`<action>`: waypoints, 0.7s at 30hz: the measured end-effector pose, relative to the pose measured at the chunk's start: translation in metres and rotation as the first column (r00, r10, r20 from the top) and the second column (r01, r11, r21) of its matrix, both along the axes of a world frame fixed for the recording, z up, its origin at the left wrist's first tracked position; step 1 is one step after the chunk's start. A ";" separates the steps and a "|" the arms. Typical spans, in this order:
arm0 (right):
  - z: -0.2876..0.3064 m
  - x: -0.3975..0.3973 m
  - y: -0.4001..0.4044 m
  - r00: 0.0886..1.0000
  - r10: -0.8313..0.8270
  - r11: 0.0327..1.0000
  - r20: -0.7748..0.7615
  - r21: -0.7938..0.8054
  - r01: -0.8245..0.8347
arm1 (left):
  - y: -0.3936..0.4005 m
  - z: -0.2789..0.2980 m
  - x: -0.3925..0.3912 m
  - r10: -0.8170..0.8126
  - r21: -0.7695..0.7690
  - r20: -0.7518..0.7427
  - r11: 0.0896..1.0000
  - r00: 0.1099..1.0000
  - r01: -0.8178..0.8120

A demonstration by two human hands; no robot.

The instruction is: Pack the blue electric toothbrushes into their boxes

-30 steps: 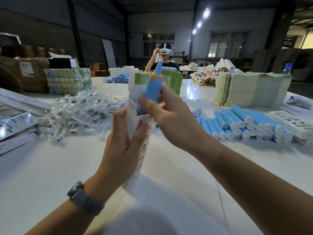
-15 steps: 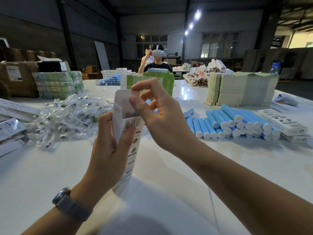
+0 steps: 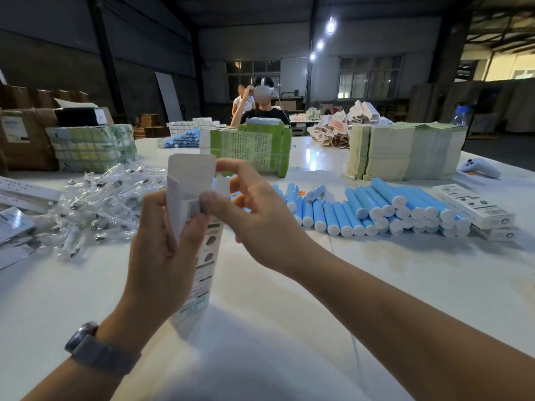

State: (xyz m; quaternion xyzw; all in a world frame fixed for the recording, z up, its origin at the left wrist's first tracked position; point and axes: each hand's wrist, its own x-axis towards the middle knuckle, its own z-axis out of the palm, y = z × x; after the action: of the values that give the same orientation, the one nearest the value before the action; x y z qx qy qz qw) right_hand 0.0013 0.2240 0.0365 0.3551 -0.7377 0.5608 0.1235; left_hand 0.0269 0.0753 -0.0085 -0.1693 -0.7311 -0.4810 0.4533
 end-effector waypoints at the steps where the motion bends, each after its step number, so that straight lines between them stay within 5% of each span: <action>1: -0.004 0.000 -0.002 1.000 -0.001 0.998 -0.006 0.062 0.002 | -0.006 0.002 -0.002 0.030 0.014 0.010 0.999 1.000 -0.030; 5: -0.033 0.002 -0.015 0.999 0.026 0.902 -0.031 0.431 -0.010 | -0.040 0.006 -0.014 0.197 0.075 0.081 0.976 0.977 -0.203; 9: -0.054 -0.002 -0.026 0.993 0.067 0.689 -0.100 0.724 0.026 | -0.064 0.003 -0.024 0.439 0.142 0.194 0.872 0.877 -0.468; 15: -0.053 -0.041 -0.065 0.999 -0.014 0.669 -0.029 0.743 0.031 | -0.076 0.004 -0.023 0.542 0.237 0.192 0.783 0.818 -0.575; 19: -0.049 -0.074 -0.118 0.994 -0.012 0.678 -0.110 0.729 0.089 | -0.081 0.003 -0.026 0.571 0.262 0.219 0.746 0.791 -0.612; 21: -0.048 -0.090 -0.143 0.985 0.010 0.610 -0.174 0.782 0.132 | -0.080 0.001 -0.027 0.583 0.240 0.186 0.754 0.791 -0.612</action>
State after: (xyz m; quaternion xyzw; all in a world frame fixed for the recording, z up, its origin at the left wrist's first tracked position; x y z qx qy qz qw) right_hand -0.0887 0.0811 -0.0115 0.3916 -0.9083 0.1434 0.0326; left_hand 0.0000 -0.0045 -0.0074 0.1652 -0.6903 -0.4198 0.5657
